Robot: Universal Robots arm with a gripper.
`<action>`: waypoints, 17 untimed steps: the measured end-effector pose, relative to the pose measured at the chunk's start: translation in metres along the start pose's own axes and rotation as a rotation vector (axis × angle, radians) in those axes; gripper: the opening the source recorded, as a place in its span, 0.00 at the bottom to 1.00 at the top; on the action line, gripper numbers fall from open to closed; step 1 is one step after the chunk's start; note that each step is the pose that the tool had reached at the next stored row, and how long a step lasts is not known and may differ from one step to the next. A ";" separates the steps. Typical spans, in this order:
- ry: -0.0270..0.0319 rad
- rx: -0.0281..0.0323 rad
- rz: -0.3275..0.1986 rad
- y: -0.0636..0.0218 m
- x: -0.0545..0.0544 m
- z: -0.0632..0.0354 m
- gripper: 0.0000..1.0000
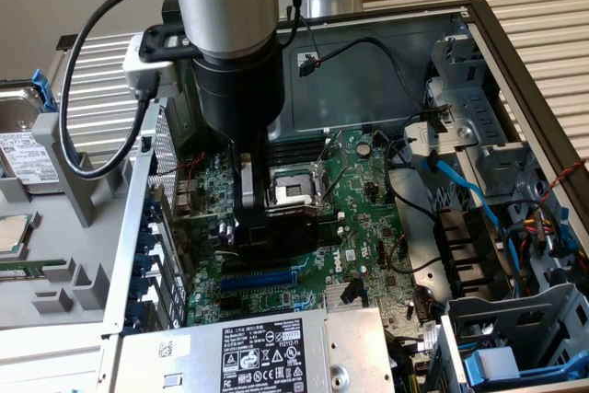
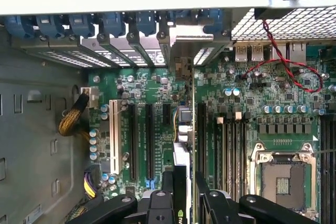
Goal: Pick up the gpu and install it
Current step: 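Insert the gpu into the slot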
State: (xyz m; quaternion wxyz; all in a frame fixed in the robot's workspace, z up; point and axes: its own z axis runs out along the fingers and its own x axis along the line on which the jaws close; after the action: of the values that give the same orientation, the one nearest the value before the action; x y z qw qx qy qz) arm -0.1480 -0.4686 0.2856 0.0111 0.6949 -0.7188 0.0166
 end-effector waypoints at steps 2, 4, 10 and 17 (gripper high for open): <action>-0.0002 0.0003 0.000 0.0010 0.000 0.0007 0.27; -0.0007 0.0008 0.000 0.0011 0.000 0.0012 0.27; -0.0110 0.0029 0.000 0.0017 0.000 0.0026 0.27; -0.0133 0.0027 0.000 0.0022 0.002 0.0033 0.27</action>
State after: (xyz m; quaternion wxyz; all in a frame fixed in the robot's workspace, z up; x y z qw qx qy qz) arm -0.1503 -0.4705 0.2824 0.0054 0.6950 -0.7189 0.0130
